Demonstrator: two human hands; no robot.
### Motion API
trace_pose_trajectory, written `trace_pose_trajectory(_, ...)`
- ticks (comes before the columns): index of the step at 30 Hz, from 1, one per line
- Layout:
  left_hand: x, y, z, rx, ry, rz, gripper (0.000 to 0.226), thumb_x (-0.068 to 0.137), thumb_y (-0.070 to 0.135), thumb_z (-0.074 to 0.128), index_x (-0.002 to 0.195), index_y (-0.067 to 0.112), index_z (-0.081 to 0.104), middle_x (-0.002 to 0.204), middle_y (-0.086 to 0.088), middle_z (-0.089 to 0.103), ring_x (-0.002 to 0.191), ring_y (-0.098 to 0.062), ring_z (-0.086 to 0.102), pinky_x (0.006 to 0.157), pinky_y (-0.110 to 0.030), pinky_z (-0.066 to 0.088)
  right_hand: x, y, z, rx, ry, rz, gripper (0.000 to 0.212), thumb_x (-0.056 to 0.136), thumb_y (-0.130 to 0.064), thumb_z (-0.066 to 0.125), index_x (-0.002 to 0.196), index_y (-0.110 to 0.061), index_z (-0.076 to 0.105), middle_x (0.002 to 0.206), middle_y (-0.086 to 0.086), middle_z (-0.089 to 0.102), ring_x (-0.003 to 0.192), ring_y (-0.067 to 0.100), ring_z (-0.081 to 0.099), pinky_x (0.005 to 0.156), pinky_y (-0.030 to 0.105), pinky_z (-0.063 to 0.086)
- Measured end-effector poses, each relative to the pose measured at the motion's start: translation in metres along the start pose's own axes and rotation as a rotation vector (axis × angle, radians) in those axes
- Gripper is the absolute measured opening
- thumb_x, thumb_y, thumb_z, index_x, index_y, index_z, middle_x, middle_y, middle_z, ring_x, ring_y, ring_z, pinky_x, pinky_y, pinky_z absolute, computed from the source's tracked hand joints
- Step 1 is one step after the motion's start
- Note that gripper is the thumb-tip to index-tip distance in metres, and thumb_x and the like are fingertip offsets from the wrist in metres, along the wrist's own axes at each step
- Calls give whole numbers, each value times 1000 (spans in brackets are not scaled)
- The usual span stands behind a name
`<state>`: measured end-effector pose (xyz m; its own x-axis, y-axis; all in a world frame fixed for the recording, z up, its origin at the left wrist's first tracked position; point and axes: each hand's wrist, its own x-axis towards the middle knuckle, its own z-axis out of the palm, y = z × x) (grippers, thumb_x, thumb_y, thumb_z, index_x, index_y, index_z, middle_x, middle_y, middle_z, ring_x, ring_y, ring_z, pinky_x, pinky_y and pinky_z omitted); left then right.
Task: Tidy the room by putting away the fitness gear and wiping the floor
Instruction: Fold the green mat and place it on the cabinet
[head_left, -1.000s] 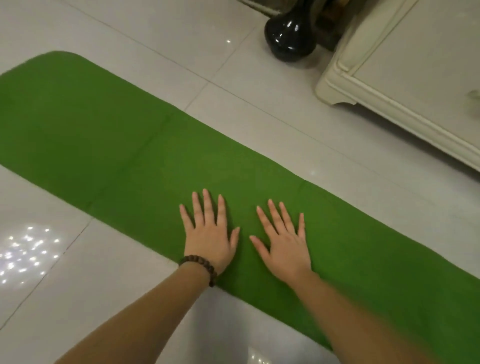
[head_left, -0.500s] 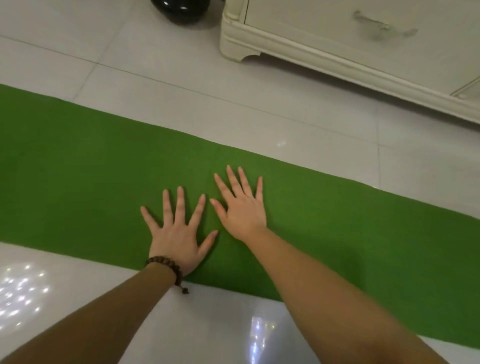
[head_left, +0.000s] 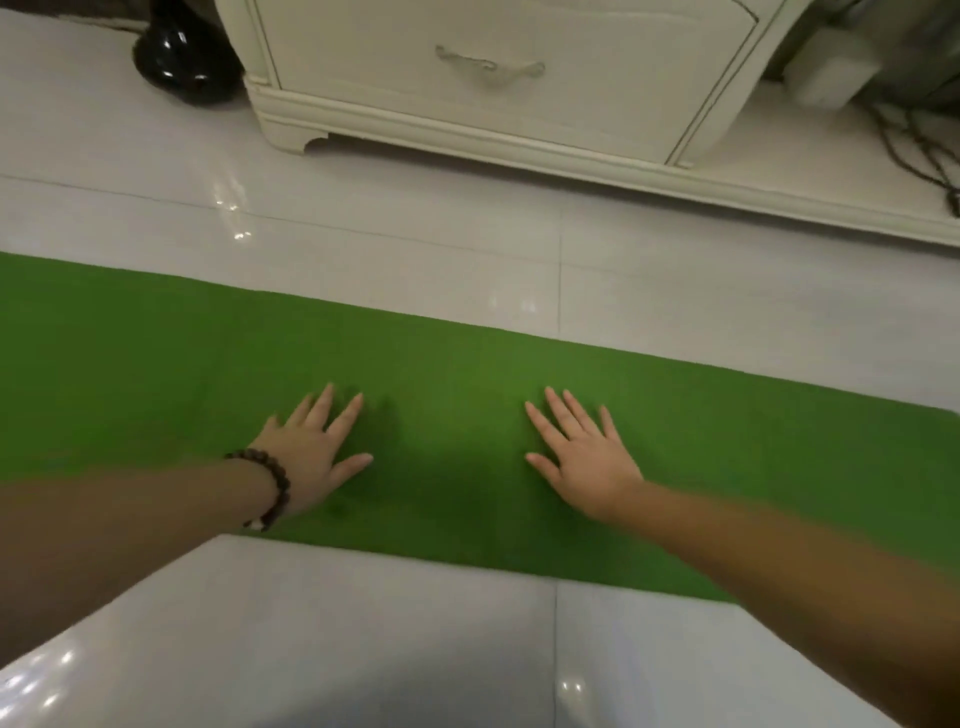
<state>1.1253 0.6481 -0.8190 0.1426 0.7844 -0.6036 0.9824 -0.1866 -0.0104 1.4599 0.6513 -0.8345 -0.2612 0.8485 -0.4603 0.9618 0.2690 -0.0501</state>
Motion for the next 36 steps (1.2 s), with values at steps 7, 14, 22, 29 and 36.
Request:
trace_pose_trajectory(7,-4,223,46,-235,183,31,80,78,67,-16,148,29,-19,159,-9,-17,146,-27,-18,117,-54,-6,-58,8,62,149,130,-87,61,97,-48,23,151,-29,0,156,-4,-18,144,16,-21,116,54,-5)
trace_pose_trajectory(14,-6,268,99,-99,294,-23,77,88,66,-7,152,24,1,159,-13,-4,147,-31,-10,112,-64,-5,-117,135,117,107,256,191,58,94,-61,15,149,-44,5,159,-6,-4,147,15,-9,116,51,-4)
trace_pose_trajectory(22,-7,271,86,-36,175,-41,95,71,82,-12,142,23,-32,151,-11,-35,139,-31,-33,111,-65,-9,-156,220,133,100,247,325,61,94,-60,8,151,-37,6,160,-3,1,147,16,-7,118,50,-3)
trace_pose_trajectory(29,-5,272,77,-67,77,-49,100,55,87,-20,133,28,-41,140,-7,-49,135,-28,-38,110,-62,-11,-197,259,142,273,286,752,66,93,-64,15,151,-34,11,160,8,-4,147,23,-8,116,56,-5)
trace_pose_trajectory(36,-8,271,81,-96,153,-42,103,62,88,-9,144,26,-24,157,-8,-25,144,-29,-24,110,-62,-9,-220,263,145,341,227,885,84,85,-75,27,150,-32,-5,159,8,-14,146,24,-14,115,48,-7)
